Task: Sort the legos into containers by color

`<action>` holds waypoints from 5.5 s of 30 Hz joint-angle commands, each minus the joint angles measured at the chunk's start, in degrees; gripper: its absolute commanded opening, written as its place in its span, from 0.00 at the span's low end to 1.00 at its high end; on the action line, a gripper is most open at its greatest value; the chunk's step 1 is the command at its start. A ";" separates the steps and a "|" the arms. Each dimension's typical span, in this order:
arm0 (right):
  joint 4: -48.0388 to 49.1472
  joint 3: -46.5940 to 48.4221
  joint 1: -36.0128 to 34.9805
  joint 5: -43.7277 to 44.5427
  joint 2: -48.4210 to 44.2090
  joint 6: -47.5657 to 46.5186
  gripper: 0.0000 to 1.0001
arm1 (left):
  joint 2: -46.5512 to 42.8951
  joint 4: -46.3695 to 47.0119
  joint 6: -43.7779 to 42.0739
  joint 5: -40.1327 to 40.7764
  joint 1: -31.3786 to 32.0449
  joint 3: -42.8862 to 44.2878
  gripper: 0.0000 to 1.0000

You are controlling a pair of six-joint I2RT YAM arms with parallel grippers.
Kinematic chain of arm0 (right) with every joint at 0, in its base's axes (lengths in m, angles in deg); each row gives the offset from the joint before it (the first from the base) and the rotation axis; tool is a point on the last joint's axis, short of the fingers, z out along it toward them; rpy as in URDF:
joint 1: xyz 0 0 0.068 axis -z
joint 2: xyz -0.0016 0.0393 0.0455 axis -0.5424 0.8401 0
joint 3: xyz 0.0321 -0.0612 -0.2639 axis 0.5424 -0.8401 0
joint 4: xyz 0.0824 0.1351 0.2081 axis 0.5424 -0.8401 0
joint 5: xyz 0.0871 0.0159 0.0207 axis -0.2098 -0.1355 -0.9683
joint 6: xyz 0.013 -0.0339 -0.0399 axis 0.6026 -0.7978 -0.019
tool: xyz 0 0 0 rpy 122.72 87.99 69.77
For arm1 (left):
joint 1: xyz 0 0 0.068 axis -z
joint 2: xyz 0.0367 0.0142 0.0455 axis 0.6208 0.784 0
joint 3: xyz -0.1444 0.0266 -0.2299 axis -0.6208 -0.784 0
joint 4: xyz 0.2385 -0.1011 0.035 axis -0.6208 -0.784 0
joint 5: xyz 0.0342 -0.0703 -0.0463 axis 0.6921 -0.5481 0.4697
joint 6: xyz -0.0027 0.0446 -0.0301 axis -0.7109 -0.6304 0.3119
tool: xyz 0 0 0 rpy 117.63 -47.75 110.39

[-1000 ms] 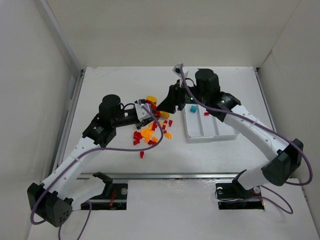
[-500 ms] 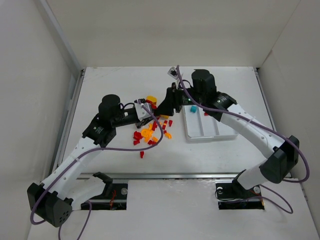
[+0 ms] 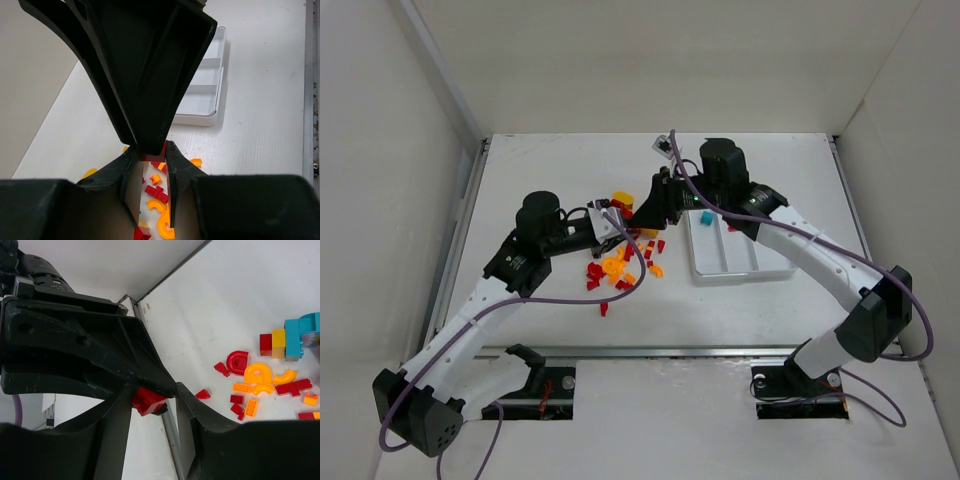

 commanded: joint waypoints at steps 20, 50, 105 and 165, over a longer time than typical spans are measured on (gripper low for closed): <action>3.02 0.35 -0.43 -0.85 0.18 1.99 0.00 | -1.74 3.94 0.22 3.10 0.39 -0.46 0.00; -4.90 0.88 -0.43 4.07 0.97 0.23 0.38 | -2.27 4.47 0.75 6.62 0.39 -0.99 0.00; 4.34 5.98 1.59 -16.85 0.71 4.45 0.00 | -8.07 13.70 -10.15 -2.88 0.91 -6.26 0.12; -6.83 11.69 -20.91 32.37 35.87 -19.19 0.47 | -23.27 7.54 23.69 82.82 -0.85 -12.86 0.94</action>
